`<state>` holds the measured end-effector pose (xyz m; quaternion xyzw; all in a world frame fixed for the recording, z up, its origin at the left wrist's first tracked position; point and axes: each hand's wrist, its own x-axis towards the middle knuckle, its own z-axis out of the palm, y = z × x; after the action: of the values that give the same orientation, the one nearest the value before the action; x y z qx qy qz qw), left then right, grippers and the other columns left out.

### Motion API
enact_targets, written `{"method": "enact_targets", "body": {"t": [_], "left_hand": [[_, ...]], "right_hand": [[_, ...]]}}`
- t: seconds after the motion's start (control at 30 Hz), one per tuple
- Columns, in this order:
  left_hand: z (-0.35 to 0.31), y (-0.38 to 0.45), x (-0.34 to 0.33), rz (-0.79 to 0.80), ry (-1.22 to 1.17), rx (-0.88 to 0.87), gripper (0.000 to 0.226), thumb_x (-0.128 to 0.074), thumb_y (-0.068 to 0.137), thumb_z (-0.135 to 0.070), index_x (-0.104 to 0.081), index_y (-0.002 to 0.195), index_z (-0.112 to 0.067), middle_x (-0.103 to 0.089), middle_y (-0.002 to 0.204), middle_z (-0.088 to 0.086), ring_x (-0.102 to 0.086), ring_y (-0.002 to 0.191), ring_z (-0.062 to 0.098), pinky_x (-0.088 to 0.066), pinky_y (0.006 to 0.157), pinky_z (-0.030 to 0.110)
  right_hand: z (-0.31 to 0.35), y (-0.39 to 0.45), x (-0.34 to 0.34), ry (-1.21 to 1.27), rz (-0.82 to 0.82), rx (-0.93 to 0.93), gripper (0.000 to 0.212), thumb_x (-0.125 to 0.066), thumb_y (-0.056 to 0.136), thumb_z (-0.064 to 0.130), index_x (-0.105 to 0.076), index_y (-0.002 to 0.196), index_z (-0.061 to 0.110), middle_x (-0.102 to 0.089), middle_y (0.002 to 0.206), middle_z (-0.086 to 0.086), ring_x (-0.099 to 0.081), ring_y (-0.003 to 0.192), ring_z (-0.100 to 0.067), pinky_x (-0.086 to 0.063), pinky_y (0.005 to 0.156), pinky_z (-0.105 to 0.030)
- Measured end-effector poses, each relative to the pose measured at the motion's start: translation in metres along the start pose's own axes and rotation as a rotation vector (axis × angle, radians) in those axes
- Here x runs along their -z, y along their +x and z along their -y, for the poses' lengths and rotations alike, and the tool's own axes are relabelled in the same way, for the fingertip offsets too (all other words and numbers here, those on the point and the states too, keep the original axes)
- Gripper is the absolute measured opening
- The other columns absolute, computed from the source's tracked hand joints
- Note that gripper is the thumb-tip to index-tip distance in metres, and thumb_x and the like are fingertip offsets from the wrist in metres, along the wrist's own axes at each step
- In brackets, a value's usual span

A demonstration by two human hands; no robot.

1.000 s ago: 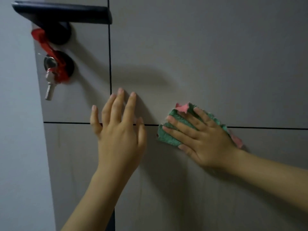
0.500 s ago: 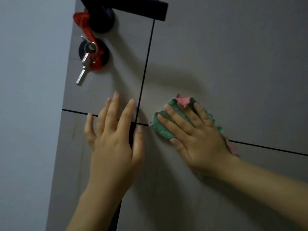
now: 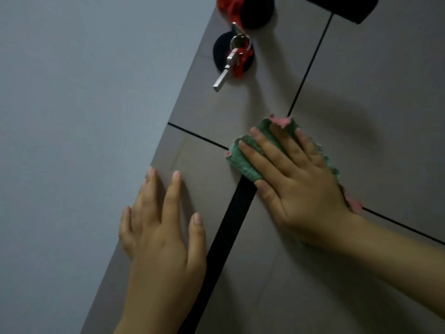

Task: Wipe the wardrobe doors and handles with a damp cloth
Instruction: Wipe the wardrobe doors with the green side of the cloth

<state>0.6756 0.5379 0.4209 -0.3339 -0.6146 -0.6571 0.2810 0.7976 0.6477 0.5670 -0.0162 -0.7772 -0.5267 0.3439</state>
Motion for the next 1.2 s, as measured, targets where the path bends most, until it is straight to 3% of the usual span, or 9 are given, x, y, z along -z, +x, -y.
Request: {"method": "enact_targets", "body": {"t": [0.17,0.23,0.3,0.43,0.67,0.77,0.9,1.1,1.2], "left_hand": [[0.013,-0.007,0.005,0.0,-0.043,0.01,0.062,-0.029,0.089,-0.05,-0.017,0.148,-0.037,-0.02,0.158,-0.003,-0.013,0.139,0.011,-0.013,0.105,0.045],[0.02,-0.006,0.006,-0.007,-0.082,-0.011,0.063,-0.029,0.089,-0.051,-0.015,0.148,-0.038,-0.019,0.158,-0.008,-0.009,0.141,0.0,-0.011,0.108,0.038],[0.028,-0.009,0.007,-0.003,-0.134,-0.053,0.064,-0.032,0.089,-0.049,-0.015,0.15,-0.036,-0.018,0.157,-0.012,-0.005,0.14,-0.009,-0.006,0.112,0.023],[0.04,-0.017,0.007,0.012,-0.177,-0.11,0.065,-0.038,0.091,-0.04,-0.017,0.152,-0.027,-0.021,0.157,-0.009,-0.013,0.145,0.002,-0.011,0.114,0.022],[0.06,-0.017,0.013,-0.021,-0.211,-0.179,0.059,-0.04,0.09,-0.03,-0.033,0.146,-0.014,-0.034,0.152,0.0,-0.029,0.141,0.014,-0.02,0.115,0.024],[0.066,-0.018,0.011,-0.047,-0.212,-0.186,0.057,-0.041,0.089,-0.027,-0.037,0.143,-0.01,-0.037,0.15,0.003,-0.032,0.139,0.016,-0.02,0.115,0.023],[0.066,-0.019,0.009,-0.016,-0.246,-0.154,0.057,-0.039,0.091,-0.03,-0.032,0.146,-0.017,-0.031,0.152,-0.007,-0.026,0.141,0.01,-0.015,0.115,0.018],[0.078,-0.017,0.007,0.001,-0.25,-0.199,0.056,-0.039,0.093,-0.03,-0.031,0.147,-0.015,-0.027,0.155,-0.005,-0.025,0.144,0.012,-0.018,0.116,0.023],[0.081,-0.02,0.007,0.006,-0.291,-0.116,0.057,-0.038,0.094,-0.035,-0.025,0.149,-0.027,-0.023,0.156,-0.018,-0.021,0.143,0.001,-0.015,0.114,0.016]], "right_hand": [[0.018,0.046,-0.006,-0.011,-0.037,-0.125,0.053,-0.027,0.1,0.036,-0.028,0.15,0.018,-0.023,0.157,-0.005,-0.015,0.146,-0.027,-0.009,0.118,-0.047],[0.029,0.054,-0.009,0.001,-0.052,-0.157,0.054,-0.026,0.099,0.036,-0.026,0.15,0.018,-0.021,0.157,-0.005,-0.013,0.146,-0.026,-0.007,0.118,-0.046],[0.037,0.042,-0.013,-0.017,-0.022,-0.063,0.053,-0.025,0.101,0.036,-0.026,0.15,0.018,-0.021,0.157,-0.006,-0.014,0.146,-0.027,-0.009,0.118,-0.047],[0.035,0.021,-0.011,-0.024,0.043,0.217,0.049,-0.029,0.101,0.036,-0.033,0.147,0.018,-0.029,0.154,-0.006,-0.022,0.144,-0.031,-0.019,0.115,-0.051],[0.06,0.091,-0.018,-0.025,-0.07,0.008,0.051,-0.027,0.1,0.035,-0.033,0.147,0.018,-0.029,0.154,-0.006,-0.02,0.144,-0.03,-0.012,0.117,-0.046],[0.069,0.067,-0.023,-0.016,-0.04,0.131,0.05,-0.029,0.1,0.036,-0.035,0.146,0.019,-0.031,0.153,-0.006,-0.022,0.143,-0.031,-0.015,0.117,-0.047],[0.062,0.029,-0.019,-0.03,0.043,0.33,0.048,-0.025,0.102,0.038,-0.035,0.146,0.021,-0.032,0.152,-0.003,-0.025,0.143,-0.028,-0.019,0.117,-0.046],[0.076,0.061,-0.021,-0.016,-0.046,0.178,0.048,-0.03,0.101,0.035,-0.036,0.145,0.02,-0.033,0.152,-0.004,-0.026,0.142,-0.027,-0.019,0.116,-0.046],[0.076,0.051,-0.022,-0.021,-0.019,0.198,0.049,-0.029,0.1,0.036,-0.035,0.146,0.02,-0.031,0.153,-0.005,-0.024,0.143,-0.028,-0.017,0.117,-0.046]]}}
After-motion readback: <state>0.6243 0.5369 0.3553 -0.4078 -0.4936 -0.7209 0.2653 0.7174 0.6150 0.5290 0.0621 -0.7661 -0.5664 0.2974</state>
